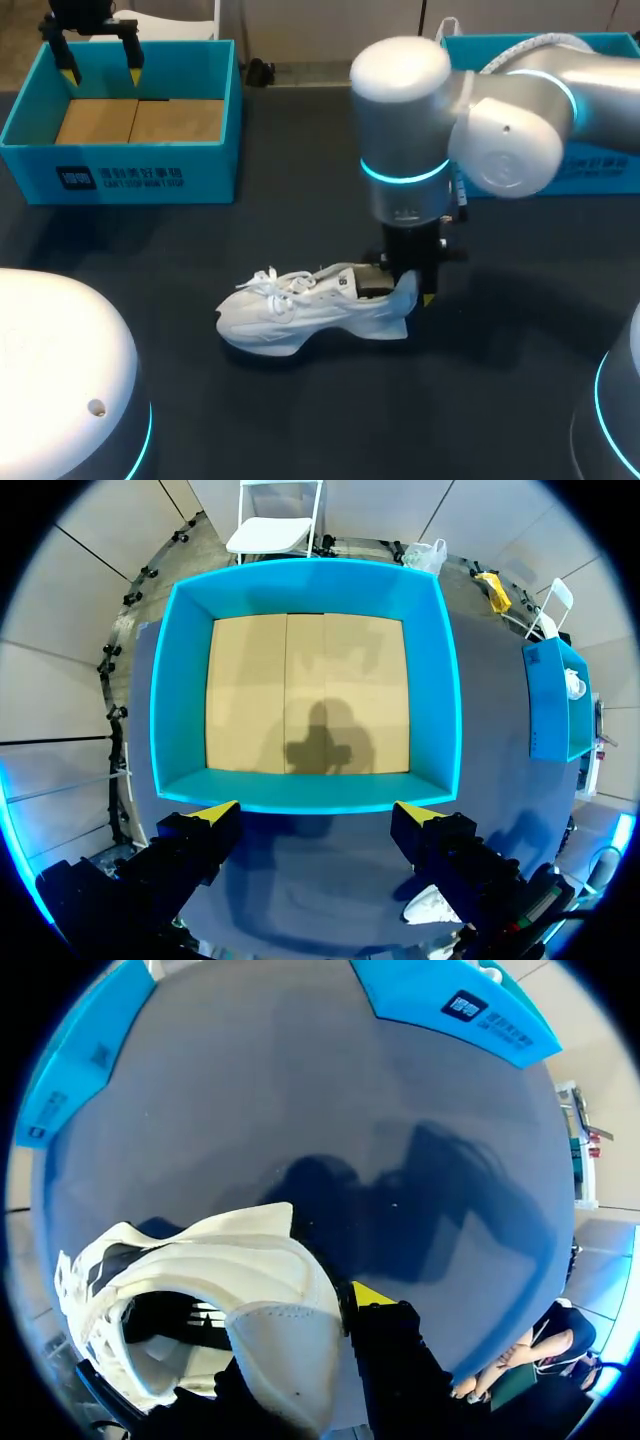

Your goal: Take the shoe out of the shoebox, open the shoe tongue, remove and reinsert the insole, then place the shoe into the shoebox

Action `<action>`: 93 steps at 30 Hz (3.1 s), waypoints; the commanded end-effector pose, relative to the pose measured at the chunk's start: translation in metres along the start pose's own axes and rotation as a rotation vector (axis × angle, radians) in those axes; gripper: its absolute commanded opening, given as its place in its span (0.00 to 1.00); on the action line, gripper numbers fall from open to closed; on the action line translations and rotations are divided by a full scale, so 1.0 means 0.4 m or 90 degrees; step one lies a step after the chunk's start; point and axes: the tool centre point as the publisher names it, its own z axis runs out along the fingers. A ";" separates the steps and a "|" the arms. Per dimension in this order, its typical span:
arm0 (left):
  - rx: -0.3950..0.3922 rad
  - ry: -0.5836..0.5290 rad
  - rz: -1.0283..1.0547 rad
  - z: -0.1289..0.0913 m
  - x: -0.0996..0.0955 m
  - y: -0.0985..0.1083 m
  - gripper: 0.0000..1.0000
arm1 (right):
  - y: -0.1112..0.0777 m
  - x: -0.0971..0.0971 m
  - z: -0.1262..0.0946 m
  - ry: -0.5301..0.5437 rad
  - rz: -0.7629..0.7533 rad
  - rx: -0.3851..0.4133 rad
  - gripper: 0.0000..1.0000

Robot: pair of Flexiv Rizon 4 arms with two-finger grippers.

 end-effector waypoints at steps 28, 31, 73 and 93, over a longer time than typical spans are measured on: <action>0.000 0.000 0.000 0.000 0.000 0.000 1.00 | -0.037 0.023 0.060 -0.024 -0.003 -0.040 0.00; 0.000 0.000 0.000 0.000 0.000 0.000 1.00 | -0.031 0.023 0.064 -0.023 -0.005 -0.039 0.00; 0.000 0.000 0.000 0.000 0.000 0.000 1.00 | -0.020 0.012 0.031 0.089 -0.047 -0.032 1.00; 0.000 0.000 0.000 0.000 0.000 0.000 1.00 | -0.003 -0.069 -0.110 0.384 -0.400 -0.023 1.00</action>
